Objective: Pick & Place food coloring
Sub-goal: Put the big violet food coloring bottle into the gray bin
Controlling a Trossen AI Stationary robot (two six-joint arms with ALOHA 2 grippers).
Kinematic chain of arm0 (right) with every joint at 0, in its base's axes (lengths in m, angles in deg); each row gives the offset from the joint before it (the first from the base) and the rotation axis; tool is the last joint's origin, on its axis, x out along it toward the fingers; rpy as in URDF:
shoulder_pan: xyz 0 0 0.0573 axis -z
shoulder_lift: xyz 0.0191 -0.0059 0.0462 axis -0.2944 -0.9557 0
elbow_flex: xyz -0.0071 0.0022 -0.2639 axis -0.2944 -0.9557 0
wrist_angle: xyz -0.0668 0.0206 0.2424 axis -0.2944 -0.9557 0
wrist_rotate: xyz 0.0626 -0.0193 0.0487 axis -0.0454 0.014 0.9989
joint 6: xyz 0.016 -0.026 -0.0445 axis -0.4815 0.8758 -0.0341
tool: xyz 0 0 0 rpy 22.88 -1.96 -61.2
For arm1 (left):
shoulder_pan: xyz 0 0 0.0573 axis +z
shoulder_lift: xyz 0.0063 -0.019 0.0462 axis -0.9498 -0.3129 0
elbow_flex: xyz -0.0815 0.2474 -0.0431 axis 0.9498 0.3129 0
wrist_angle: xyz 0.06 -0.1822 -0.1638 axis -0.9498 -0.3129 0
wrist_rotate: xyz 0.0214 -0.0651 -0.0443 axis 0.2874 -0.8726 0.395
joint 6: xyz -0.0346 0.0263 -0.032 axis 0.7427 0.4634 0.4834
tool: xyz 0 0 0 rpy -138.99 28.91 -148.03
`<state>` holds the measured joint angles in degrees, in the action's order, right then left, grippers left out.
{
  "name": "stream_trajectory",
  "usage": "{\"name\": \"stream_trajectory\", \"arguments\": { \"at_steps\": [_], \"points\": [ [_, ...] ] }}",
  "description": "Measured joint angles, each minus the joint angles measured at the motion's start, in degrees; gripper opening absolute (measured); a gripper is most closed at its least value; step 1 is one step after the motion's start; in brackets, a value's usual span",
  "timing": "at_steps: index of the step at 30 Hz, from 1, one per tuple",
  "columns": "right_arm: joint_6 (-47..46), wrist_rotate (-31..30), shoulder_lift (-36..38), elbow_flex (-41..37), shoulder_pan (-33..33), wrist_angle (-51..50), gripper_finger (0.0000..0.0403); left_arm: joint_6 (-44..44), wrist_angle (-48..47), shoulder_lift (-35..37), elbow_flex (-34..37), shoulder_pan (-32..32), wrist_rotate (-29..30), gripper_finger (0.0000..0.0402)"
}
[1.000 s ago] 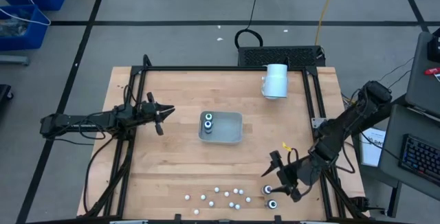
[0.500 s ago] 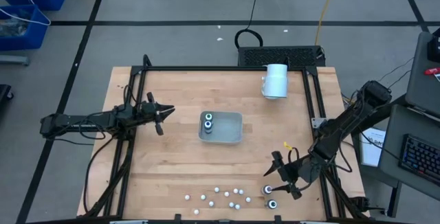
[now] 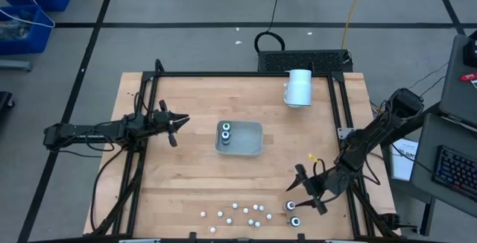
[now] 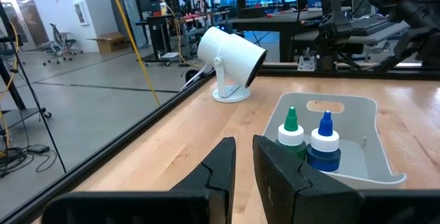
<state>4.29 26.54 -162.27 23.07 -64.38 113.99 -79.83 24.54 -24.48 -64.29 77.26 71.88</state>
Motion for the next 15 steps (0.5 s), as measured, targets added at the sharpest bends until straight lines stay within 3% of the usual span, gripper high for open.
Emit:
{"name": "stream_trajectory", "arguments": {
  "at_steps": [15],
  "points": [
    [1.1, 1.3, -8.5, 0.0, -0.9, 10.3, 0.0255, 0.0, -0.4, 0.0, 0.0, 0.0, 0.0, 0.0058]
  ]
}}
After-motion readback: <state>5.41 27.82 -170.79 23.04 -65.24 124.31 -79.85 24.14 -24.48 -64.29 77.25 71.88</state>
